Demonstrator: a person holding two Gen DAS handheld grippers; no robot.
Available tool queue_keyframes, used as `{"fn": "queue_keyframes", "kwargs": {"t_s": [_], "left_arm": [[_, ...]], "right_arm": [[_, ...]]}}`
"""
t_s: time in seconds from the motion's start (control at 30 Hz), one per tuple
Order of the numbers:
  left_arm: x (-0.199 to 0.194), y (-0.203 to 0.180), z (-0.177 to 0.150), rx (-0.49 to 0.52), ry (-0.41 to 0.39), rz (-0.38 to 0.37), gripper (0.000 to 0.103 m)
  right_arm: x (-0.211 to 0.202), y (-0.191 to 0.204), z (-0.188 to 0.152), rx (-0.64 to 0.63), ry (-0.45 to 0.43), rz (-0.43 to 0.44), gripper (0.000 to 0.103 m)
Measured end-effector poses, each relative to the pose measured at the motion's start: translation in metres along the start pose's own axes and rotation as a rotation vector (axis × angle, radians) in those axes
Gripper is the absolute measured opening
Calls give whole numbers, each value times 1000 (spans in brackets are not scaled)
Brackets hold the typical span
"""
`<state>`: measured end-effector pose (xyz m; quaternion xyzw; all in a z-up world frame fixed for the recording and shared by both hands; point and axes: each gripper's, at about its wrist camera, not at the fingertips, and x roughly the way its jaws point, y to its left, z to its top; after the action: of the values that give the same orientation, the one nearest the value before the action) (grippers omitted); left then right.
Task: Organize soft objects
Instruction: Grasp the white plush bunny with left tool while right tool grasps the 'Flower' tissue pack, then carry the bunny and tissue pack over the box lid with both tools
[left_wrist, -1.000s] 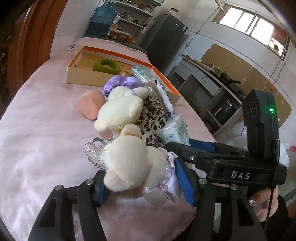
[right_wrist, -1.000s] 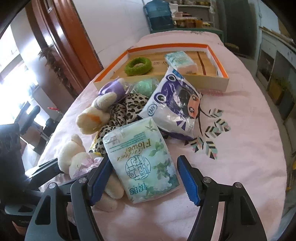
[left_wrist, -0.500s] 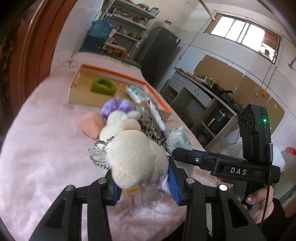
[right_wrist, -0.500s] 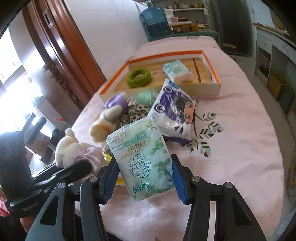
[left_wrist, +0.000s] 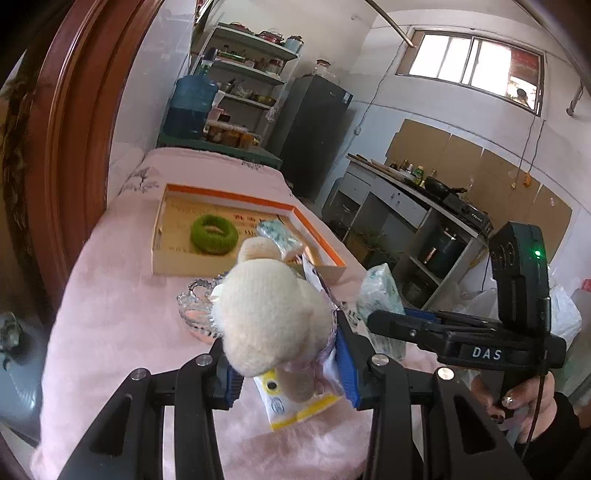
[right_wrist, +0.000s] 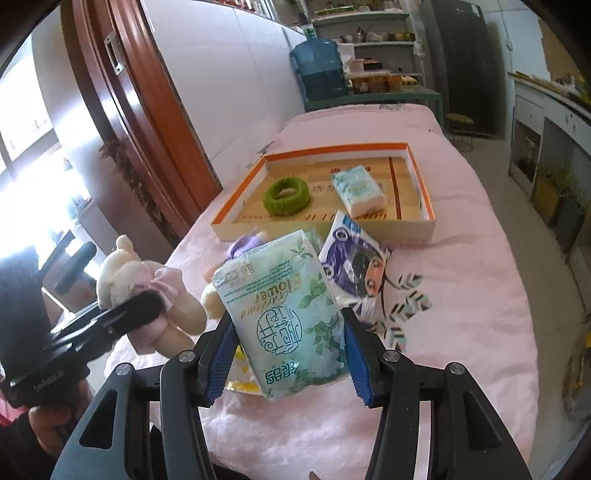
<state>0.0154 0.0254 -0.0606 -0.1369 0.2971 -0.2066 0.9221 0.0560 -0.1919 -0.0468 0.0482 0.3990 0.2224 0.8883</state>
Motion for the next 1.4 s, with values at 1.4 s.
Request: {"fn": "queue_keyframes", "kwargs": {"t_s": [1.4], "left_arm": [[43, 14, 116, 57, -75, 110, 43]], "right_arm": [[21, -29, 113, -2, -89, -33, 56]]}}
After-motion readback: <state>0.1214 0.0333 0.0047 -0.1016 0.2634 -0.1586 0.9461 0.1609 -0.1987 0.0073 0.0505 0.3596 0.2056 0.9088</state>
